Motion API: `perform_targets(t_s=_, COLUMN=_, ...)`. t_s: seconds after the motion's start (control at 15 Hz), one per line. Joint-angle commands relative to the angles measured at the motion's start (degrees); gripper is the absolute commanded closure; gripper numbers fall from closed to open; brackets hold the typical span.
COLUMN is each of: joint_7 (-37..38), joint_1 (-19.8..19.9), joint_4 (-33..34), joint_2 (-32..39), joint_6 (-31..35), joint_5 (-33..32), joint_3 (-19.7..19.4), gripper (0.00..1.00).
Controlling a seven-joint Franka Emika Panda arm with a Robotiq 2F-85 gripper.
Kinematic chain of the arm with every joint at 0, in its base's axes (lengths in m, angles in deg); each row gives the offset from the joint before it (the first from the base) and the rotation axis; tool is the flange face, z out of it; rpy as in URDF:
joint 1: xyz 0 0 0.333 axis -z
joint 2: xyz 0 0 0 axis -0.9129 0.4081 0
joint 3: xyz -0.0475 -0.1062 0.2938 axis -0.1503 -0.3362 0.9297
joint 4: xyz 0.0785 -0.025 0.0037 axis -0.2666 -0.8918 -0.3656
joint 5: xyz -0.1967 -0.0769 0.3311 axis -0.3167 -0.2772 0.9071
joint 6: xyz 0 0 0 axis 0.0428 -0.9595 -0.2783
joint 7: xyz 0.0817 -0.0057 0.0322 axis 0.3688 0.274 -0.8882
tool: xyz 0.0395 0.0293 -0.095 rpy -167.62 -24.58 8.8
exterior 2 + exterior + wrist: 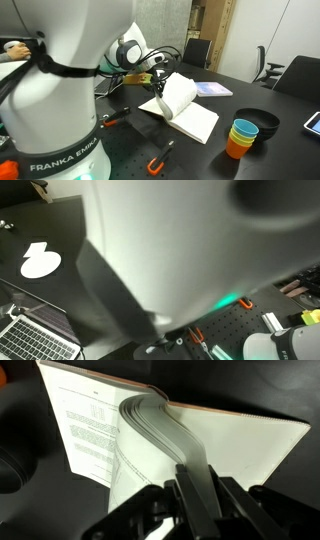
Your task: Open the book, then flip some pages
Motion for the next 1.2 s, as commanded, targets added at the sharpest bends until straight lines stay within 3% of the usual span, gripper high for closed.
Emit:
perform_targets(t_s=0.0, joint_7=-0.3, joint_1=-4.2, joint_4=0.0, joint_2=4.7, joint_6=3.2, joint_5=6.8, joint_3=1.9, gripper=0.87)
perform_targets(t_s=0.07, joint_7=-0.6, joint_1=-3.5, joint_4=0.0, joint_2=4.4, joint_6=3.4, joint_5=7.5, joint_3=2.5, gripper=0.56)
perform_targets(t_s=0.27, joint_7=-2.9, joint_1=-3.7, joint_4=0.1, joint_2=2.9, joint_6=1.8, joint_5=9.9, joint_3=1.6, gripper=0.39)
perform_targets(t_s=0.6, joint_7=-8.5, joint_1=-3.8, joint_4=0.1, joint_2=-3.6, joint_6=-5.0, joint_5=12.2, joint_3=-2.2, gripper=0.01)
perform_targets(t_s=1.13, joint_7=-11.3, joint_1=-8.1, joint_4=-0.3, joint_2=-9.9, joint_6=-15.2, joint_5=11.3, joint_3=-10.2, gripper=0.0)
